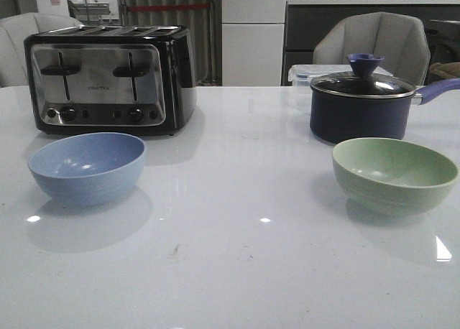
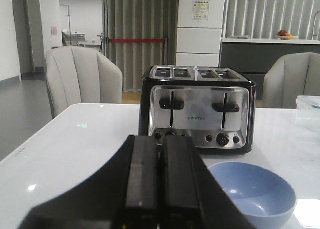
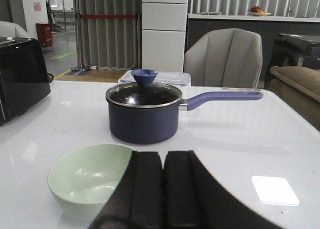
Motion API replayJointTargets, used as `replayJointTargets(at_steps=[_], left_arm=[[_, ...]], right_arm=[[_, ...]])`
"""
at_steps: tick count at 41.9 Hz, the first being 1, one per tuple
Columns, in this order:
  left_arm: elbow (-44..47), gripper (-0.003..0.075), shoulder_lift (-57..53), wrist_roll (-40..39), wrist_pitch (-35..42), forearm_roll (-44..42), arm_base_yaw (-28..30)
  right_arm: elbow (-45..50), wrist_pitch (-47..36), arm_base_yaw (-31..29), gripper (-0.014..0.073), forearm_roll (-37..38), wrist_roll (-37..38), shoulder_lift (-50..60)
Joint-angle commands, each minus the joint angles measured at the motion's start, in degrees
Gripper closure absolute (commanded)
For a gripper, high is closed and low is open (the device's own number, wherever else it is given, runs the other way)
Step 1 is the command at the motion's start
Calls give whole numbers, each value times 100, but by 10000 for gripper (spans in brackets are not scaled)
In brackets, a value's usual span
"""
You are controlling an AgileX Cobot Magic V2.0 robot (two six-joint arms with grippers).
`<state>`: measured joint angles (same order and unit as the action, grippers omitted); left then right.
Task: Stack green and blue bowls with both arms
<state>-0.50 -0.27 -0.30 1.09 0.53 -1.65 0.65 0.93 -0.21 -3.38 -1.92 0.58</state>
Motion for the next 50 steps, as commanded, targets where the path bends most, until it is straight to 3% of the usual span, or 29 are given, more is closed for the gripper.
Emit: replayJointTargets(at_steps=[1,16,27,33,50], left_arm=[[-487,627,-109,-59,509,52,-44],[-2603,627,-31,-59,265,41,-44],[-4051,627,839,-59,-1318,41,-44],[-4494,627,1472,-59,-2266,41,-44],[-4311,627,2689,-59,-3634,41,-44]], right_arm=[[-539,-351,-23,526,8,-12,110],[-2843,1056,-23,526,8,-12,-732],[-4466,2521,-23,526,8,-12,-2063],[-4690,2945,-23,526,8,-12,-2686],[-4685,3665,-23,526,8,-12,-4150]])
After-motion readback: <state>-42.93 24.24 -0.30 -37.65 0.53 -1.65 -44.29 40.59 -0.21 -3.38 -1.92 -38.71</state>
